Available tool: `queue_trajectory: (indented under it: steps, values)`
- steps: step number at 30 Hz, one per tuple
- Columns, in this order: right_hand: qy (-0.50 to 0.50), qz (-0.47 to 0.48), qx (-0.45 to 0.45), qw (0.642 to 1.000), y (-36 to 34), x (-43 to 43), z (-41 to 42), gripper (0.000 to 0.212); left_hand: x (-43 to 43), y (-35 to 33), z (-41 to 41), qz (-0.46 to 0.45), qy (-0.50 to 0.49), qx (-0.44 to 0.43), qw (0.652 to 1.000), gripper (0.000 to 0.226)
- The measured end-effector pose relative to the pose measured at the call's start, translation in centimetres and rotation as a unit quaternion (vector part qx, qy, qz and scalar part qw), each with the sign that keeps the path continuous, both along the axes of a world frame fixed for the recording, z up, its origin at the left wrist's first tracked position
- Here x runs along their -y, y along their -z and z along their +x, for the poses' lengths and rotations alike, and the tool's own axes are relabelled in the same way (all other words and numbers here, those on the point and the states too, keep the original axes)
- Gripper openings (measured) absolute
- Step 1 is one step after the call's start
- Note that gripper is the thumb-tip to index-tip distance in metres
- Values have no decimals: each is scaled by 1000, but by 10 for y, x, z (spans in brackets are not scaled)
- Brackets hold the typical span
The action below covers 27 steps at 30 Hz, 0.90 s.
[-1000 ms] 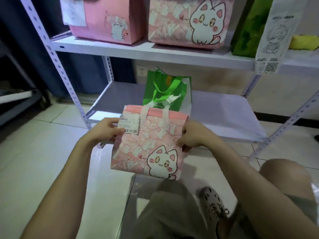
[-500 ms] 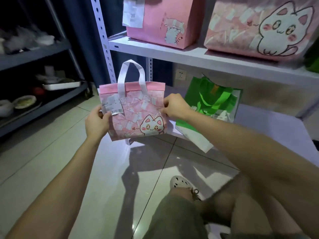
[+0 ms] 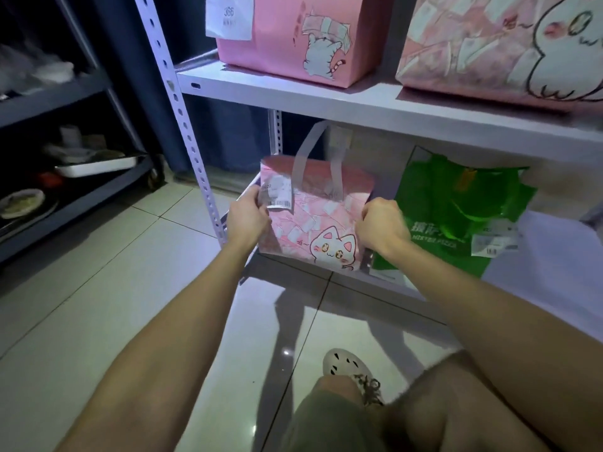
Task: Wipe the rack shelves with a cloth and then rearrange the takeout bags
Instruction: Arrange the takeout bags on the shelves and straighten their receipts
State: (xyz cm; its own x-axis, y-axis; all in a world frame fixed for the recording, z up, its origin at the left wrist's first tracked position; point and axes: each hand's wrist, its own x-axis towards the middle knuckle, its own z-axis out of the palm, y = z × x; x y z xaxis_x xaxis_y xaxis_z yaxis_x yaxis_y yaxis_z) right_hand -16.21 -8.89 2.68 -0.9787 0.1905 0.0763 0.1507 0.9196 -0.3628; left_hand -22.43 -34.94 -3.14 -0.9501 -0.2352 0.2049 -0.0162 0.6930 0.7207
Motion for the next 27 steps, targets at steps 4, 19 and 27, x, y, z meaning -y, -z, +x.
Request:
queue_trajectory:
  steps: [4, 19, 27]
  values:
    - [27, -68, -33, 997, -2, 5, -16, 21, 9, -10, -25, 46, -10, -44, 998, 11]
    - [-47, -64, 77, 994, 25, 36, -40, 11, 37, 25, -43, 62, 0, 65, 996, 64]
    - [-108, -80, 128, 983, 26, 15, -18, 7, 23, 28, -13, 70, -60, 38, 995, 77]
